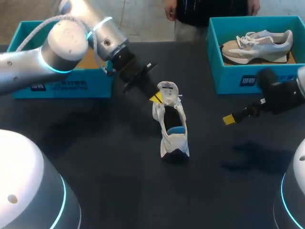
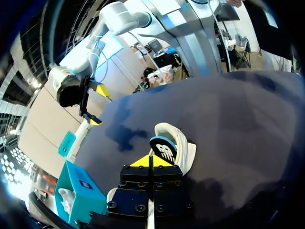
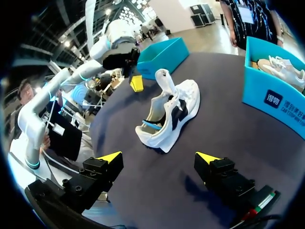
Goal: Take the shoe out of the shoebox, open the shoe tongue, remove and reinsert the insole, then place the shoe into the shoebox
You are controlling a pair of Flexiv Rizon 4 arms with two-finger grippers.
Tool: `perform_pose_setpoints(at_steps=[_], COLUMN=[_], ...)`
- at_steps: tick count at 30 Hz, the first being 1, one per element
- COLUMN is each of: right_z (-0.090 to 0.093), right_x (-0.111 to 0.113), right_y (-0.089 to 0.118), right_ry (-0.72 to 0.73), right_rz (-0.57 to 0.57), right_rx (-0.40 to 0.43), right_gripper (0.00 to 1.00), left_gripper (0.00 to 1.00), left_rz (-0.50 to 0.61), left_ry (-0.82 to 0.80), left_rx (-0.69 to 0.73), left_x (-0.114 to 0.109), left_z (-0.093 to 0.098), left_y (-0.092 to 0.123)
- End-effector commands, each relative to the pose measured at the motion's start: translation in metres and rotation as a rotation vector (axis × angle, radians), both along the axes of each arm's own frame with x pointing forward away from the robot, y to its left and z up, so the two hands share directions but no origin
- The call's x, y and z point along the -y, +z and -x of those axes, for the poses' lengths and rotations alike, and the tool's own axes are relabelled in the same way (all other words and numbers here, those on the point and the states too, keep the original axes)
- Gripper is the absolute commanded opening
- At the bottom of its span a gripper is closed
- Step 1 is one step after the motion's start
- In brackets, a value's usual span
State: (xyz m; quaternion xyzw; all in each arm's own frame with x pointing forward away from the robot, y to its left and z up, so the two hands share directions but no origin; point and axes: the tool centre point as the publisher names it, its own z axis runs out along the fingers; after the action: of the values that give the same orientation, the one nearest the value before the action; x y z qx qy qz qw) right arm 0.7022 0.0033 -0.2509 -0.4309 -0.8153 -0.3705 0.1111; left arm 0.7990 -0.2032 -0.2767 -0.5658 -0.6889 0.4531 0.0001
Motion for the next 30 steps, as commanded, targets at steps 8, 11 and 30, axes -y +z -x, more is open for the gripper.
perform_pose_setpoints(at_steps=[8, 11, 30], right_z=[0.012, 0.014, 0.014], right_x=[0.014, 0.014, 0.015], right_y=[0.008, 0.007, 0.006], right_ry=[-0.03, -0.039, -0.053], right_rz=[-0.026, -0.029, -0.026], right_rx=[0.016, 0.023, 0.032], right_gripper=[1.0, 1.0, 1.0], left_gripper=[0.0, 0.0, 0.0], left_rz=[-0.06, -0.087, -0.102], left_ry=[-0.161, -0.177, -0.171], left_rx=[0.012, 0.029, 0.04], left_x=[0.017, 0.018, 0.018], left_z=[-0.006, 0.001, 0.006], left_y=[-0.003, -0.004, -0.005])
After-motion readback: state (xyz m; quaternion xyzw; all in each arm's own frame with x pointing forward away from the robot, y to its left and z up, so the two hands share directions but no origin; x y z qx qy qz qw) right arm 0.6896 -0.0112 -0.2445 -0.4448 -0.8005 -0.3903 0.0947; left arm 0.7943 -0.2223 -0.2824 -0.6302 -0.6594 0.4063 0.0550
